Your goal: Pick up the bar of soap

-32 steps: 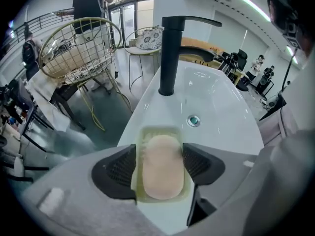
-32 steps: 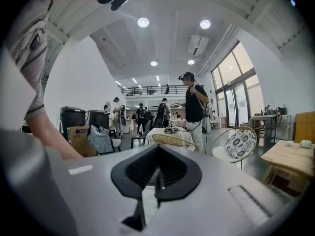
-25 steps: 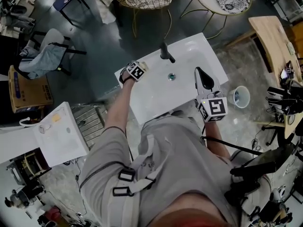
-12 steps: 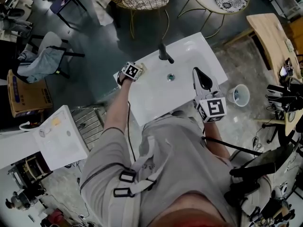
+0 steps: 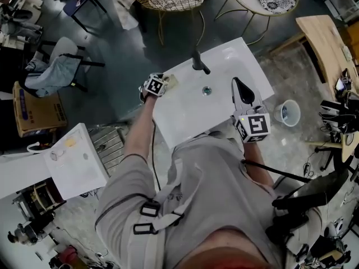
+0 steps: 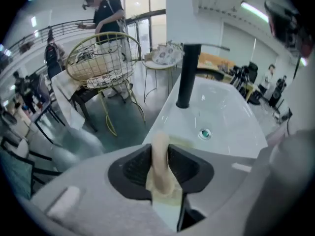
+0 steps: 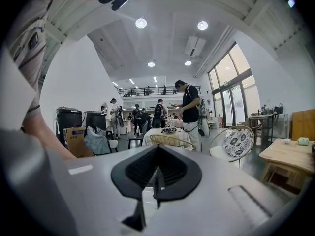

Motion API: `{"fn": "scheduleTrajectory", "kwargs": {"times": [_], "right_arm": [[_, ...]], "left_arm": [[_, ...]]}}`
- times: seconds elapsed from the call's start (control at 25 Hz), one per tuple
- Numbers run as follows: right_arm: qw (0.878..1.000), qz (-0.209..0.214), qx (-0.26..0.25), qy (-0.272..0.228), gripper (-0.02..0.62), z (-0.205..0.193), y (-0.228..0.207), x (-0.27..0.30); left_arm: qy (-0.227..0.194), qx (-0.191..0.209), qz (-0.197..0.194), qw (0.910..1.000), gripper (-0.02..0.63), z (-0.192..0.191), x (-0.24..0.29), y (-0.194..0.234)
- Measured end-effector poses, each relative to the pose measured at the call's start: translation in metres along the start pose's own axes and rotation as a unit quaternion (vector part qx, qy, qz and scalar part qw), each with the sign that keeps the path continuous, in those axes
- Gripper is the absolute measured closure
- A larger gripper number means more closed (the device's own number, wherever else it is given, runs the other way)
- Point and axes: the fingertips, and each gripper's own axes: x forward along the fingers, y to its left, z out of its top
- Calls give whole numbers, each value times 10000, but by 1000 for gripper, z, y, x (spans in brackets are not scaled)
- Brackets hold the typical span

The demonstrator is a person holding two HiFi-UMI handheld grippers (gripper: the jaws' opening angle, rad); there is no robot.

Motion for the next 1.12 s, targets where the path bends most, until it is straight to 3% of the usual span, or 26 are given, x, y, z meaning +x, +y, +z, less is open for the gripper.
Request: {"fn": "scheduleTrajectory", "kwargs": {"times": [0.12,0.24,0.48,0.6,0.72,0.8,0.92,1.12], "right_arm": [[10000,45,43,-21,594,-1,3,3],[9999,122,60,-11,594,-3,9,5],[9999,157,56,3,594,-6,13,5],[9999,119,40,7,594,-7,15,2],[10000,87,3,-7,594,-6,13,-4],[10000,52,4,-1,594,-6,9,-7],[10000,28,43,44,594,-6,6,-10],[9996,265,65,-7,594,3,21,-2]], "left_arm": [[-21,162,-126,9998,508,-2,-2,-11],[22,435,-15,9991,506,-3,-1,-12],[365,815,-2,9960,497,-6,16,-20],[526,593,-49,9968,485,-20,28,-19],[593,-69,66,9982,497,-33,21,-7],[47,-568,6,9984,499,-20,16,-1],[-910,-1380,-53,9862,500,4,-7,7],[-2115,-1570,158,9646,500,42,-80,5]]}}
